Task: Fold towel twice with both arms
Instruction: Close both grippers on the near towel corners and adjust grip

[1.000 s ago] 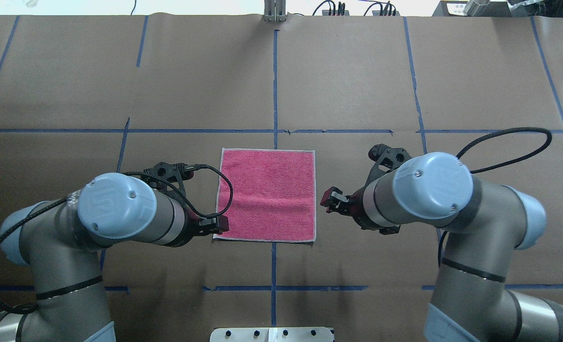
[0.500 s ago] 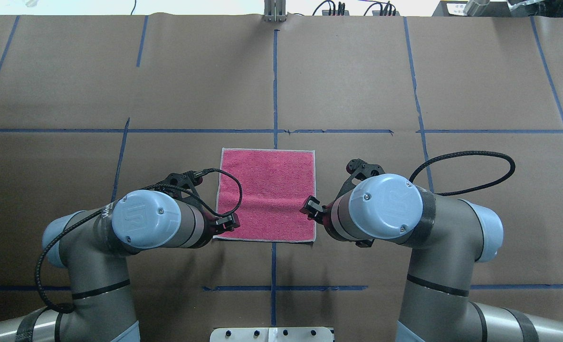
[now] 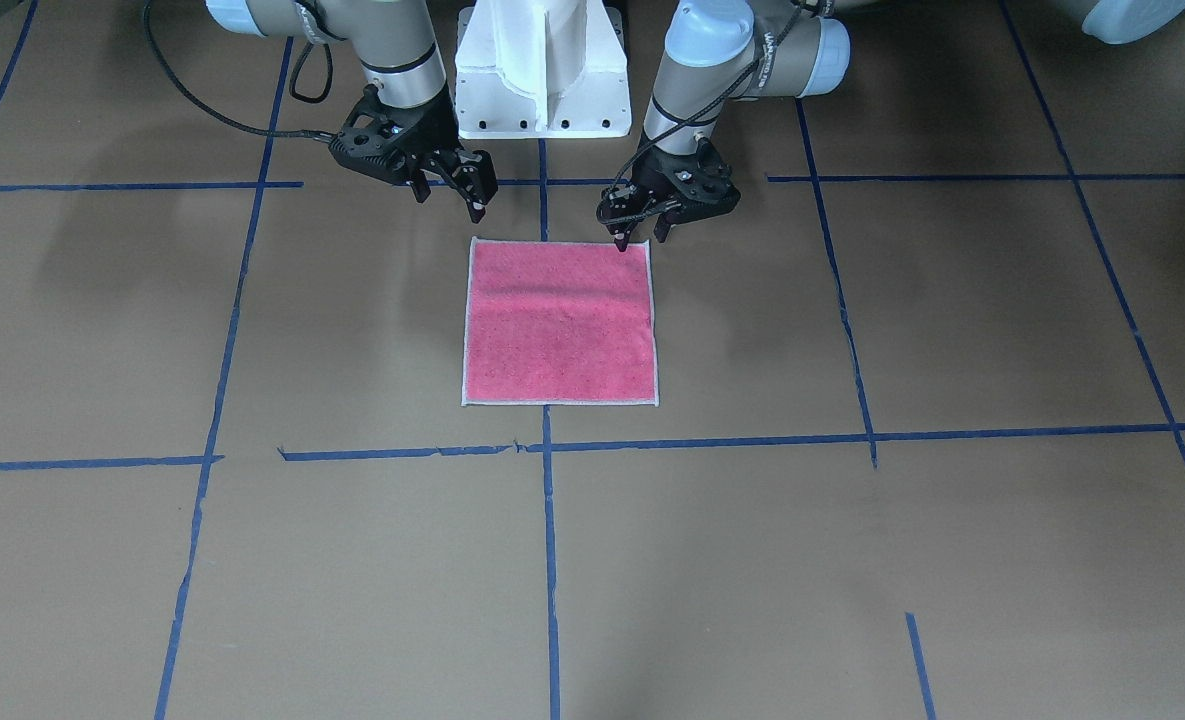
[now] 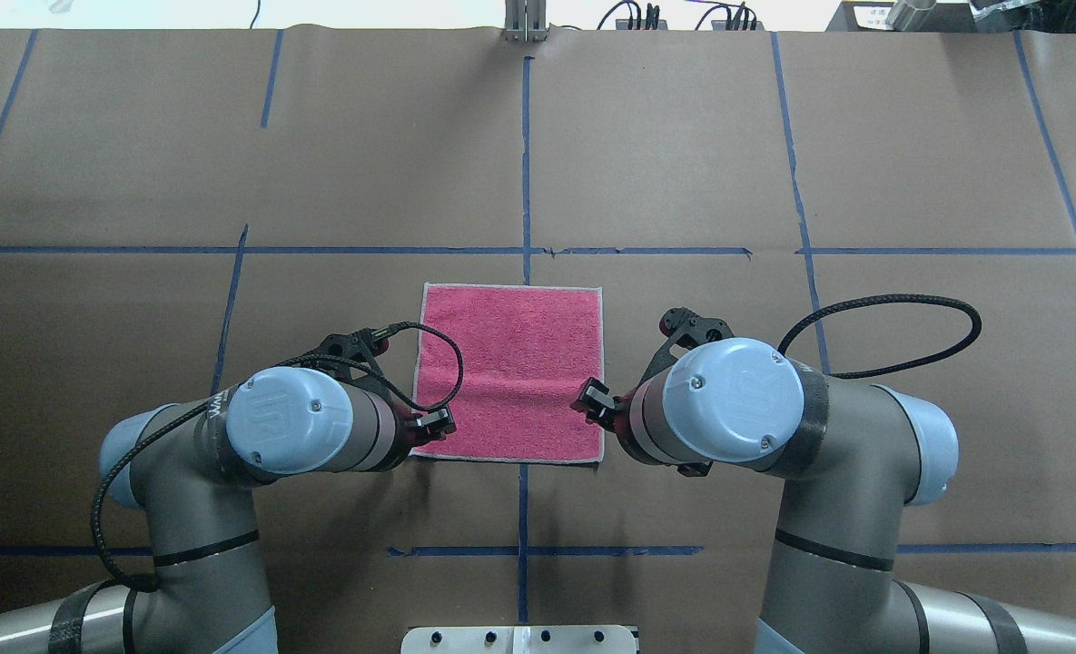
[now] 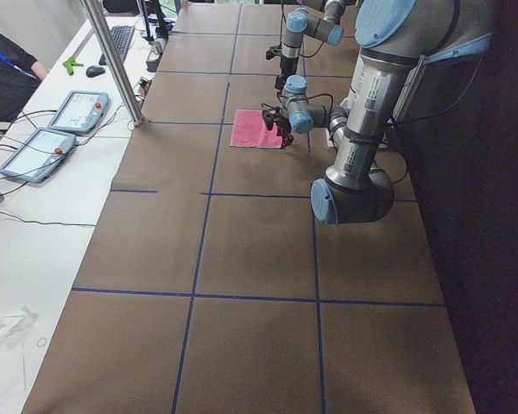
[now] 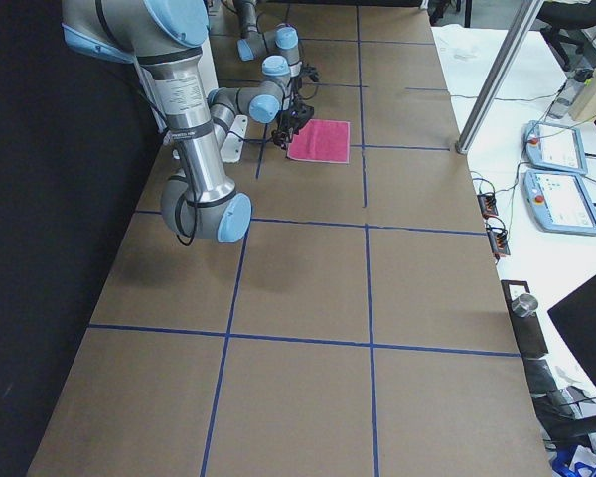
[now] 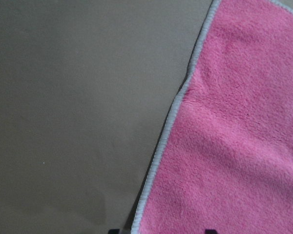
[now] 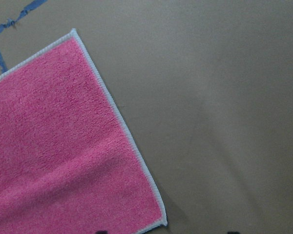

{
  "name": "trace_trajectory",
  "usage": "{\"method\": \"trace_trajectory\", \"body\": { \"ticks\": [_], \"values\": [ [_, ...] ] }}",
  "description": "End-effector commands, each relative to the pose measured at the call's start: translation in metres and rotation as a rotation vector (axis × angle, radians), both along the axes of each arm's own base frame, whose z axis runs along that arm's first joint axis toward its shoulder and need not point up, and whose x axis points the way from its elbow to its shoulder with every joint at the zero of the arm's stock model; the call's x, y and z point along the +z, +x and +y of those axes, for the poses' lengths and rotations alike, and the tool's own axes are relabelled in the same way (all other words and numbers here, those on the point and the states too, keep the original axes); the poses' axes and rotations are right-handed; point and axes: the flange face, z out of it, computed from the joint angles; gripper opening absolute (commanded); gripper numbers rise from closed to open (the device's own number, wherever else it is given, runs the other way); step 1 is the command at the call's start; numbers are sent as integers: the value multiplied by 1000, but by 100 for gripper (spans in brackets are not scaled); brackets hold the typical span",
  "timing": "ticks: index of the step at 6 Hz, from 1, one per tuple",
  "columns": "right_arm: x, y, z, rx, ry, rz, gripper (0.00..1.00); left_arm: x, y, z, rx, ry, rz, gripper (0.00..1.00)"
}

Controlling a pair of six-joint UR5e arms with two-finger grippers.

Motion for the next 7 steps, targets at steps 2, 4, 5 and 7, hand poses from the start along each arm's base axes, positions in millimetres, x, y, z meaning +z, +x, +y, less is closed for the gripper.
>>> {"method": "trace_trajectory", "body": {
  "ticks": [2,4,5,7],
  "values": [
    [2,0,0,-1,0,4,86,6,6,2,6,-3,-14,59],
    [2,-1,2,-4,0,4,86,7,7,4,10,-3,-16,47],
    [3,0,1,-3,0,5,86,8,9,7,14,-5,-17,47],
    [4,0,1,-4,0,7,86,10,13,10,13,1,-24,47]
  ]
}}
